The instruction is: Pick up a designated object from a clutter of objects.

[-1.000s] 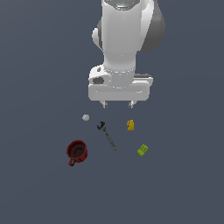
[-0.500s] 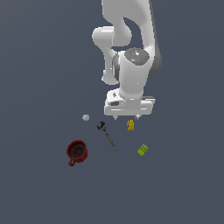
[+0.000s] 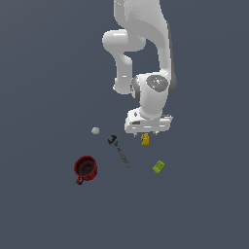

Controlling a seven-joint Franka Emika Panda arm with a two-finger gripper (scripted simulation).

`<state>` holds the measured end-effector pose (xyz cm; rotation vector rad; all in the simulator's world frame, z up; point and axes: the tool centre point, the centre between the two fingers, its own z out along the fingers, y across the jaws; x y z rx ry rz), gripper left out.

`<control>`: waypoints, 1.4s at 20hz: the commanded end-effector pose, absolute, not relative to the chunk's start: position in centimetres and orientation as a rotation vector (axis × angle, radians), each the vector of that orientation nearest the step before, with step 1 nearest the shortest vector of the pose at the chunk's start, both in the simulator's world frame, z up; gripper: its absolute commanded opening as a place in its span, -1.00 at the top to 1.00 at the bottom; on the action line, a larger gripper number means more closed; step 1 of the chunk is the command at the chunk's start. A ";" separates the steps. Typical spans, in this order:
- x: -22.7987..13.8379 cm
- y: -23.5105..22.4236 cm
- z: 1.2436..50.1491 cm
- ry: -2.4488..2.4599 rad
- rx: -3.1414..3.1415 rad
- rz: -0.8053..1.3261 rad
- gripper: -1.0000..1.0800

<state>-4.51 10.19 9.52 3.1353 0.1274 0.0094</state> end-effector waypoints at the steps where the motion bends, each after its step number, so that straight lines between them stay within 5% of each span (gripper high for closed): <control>1: -5.2 10.7 8.4 0.139 3.136 0.006 -0.92; 28: -6.1 11.2 2.2 0.153 3.138 -0.001 -0.92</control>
